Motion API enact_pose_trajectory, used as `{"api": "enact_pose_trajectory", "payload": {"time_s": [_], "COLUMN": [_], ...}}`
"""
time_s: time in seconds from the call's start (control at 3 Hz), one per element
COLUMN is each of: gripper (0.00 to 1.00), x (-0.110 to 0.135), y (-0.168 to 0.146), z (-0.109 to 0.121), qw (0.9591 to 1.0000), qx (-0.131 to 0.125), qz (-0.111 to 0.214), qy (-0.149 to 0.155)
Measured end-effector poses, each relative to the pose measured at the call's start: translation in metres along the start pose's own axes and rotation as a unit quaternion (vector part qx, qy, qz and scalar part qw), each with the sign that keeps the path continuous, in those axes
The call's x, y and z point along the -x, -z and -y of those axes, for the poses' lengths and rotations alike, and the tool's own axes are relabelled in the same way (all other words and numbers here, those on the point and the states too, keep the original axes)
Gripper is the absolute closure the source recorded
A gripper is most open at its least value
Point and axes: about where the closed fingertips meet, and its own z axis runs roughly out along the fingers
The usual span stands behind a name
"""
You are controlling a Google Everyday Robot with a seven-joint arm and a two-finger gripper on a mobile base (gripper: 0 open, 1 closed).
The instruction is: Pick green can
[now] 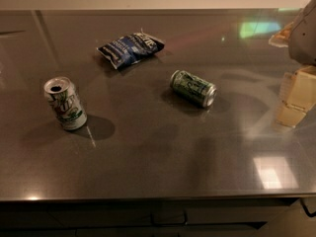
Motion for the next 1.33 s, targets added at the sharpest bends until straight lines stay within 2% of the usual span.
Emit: {"api": "enact_pose_trajectory", "payload": {"time_s": [0.33, 0.67, 1.0, 1.33], "gripper": [0.00, 0.00, 0.00, 0.00], "x": [0.006, 0.021, 0.043, 0.061], "y": [0.007, -0.020, -0.066, -0.102], "z": [-0.002, 0.025, 0.057, 0.087], "qw": [0.9999, 0.9997, 0.9992, 0.9990], "qx": [-0.007, -0.005, 0.010, 0.015], "qz": [0.009, 0.018, 0.023, 0.029], "qy": [0.003, 0.019, 0.032, 0.030]}}
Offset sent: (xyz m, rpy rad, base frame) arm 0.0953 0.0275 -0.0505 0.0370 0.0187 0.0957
